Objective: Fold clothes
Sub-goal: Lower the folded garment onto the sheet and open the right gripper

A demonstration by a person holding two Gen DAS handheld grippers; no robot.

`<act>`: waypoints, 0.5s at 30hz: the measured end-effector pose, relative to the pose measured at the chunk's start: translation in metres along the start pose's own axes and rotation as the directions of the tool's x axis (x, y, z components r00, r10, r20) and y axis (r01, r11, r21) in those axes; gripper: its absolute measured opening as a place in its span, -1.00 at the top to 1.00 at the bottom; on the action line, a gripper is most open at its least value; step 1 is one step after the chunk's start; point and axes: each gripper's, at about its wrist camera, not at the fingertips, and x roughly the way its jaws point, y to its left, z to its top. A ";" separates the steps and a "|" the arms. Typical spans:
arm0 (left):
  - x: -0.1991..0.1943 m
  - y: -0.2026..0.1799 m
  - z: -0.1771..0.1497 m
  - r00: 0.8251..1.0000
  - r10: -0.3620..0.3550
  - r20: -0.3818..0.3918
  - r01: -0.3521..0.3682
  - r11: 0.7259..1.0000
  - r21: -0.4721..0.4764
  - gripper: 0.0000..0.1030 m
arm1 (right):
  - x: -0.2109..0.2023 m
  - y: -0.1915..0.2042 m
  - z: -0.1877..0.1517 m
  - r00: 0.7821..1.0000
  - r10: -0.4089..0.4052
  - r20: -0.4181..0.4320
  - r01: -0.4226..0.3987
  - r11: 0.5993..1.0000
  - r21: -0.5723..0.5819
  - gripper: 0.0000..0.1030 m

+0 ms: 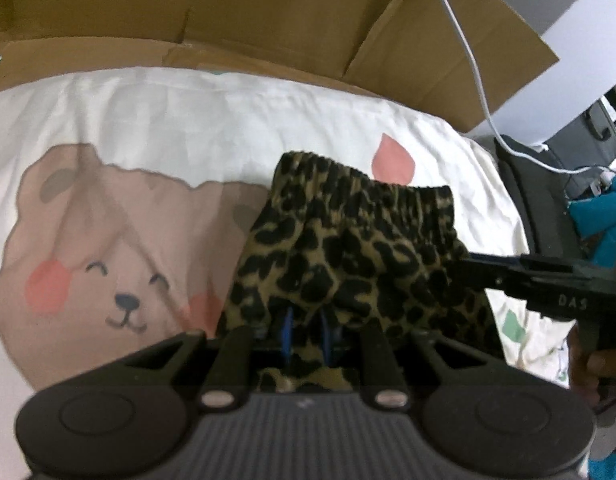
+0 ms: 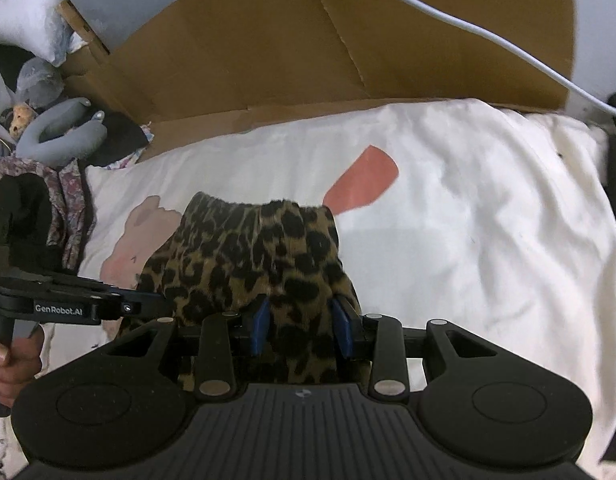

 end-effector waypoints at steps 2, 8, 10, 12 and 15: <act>0.006 -0.001 0.004 1.000 0.005 0.004 -0.005 1.000 0.022 0.72 | 0.007 0.001 0.003 1.000 -0.017 -0.001 0.017 1.000 -0.014 0.22; 0.018 -0.001 0.009 1.000 -0.002 0.015 0.001 1.000 0.028 0.73 | 0.021 -0.008 0.011 0.997 -0.082 0.000 0.082 0.997 0.004 0.26; 0.021 -0.001 0.010 1.000 -0.003 0.014 0.003 0.999 0.034 0.73 | 0.024 -0.014 0.013 0.995 -0.095 -0.005 0.095 0.995 0.031 0.22; 0.022 -0.001 0.011 1.000 -0.004 0.010 0.004 0.999 0.035 0.73 | 0.029 -0.019 0.012 0.996 -0.090 -0.020 0.091 0.995 0.049 0.22; 0.013 -0.005 0.016 1.000 -0.003 0.019 0.002 0.999 0.052 0.74 | 0.030 -0.018 0.012 0.995 -0.096 -0.026 0.097 0.995 0.038 0.22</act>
